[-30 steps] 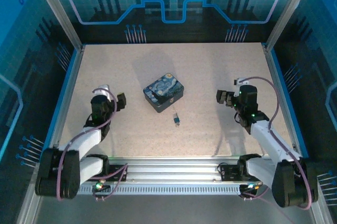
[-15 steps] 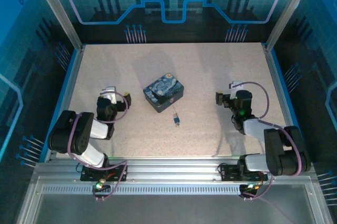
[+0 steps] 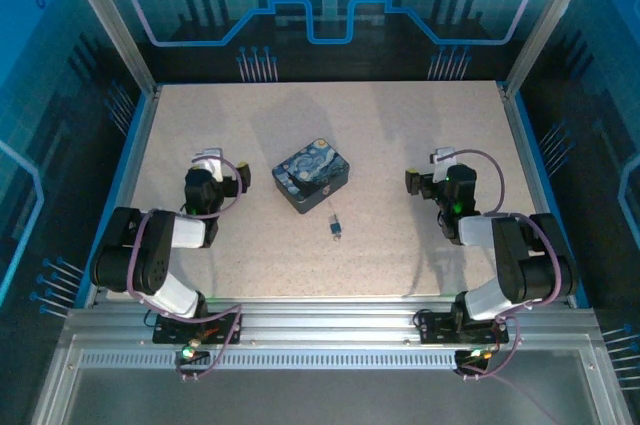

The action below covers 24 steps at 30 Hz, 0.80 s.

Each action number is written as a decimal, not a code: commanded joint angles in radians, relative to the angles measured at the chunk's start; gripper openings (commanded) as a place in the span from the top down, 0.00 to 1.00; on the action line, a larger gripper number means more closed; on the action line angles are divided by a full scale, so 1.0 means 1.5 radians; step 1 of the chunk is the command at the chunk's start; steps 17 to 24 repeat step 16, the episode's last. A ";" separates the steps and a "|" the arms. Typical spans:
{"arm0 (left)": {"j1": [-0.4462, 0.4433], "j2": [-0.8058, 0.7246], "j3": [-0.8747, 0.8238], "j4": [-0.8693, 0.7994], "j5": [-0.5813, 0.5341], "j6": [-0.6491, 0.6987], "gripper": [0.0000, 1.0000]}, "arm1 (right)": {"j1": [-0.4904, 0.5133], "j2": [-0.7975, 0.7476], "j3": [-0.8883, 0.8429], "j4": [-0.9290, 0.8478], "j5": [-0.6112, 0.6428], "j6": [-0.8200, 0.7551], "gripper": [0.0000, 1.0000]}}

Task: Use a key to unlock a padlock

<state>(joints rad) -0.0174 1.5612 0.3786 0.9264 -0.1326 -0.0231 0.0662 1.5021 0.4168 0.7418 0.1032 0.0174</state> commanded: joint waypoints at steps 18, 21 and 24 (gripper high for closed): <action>0.006 -0.010 0.003 -0.008 0.017 0.010 0.01 | 0.003 0.001 0.010 0.010 -0.002 -0.014 0.00; 0.006 -0.010 0.003 -0.008 0.017 0.010 0.01 | 0.003 0.001 0.010 0.010 -0.002 -0.014 0.00; 0.006 -0.010 0.003 -0.008 0.017 0.010 0.01 | 0.003 0.001 0.010 0.010 -0.002 -0.014 0.00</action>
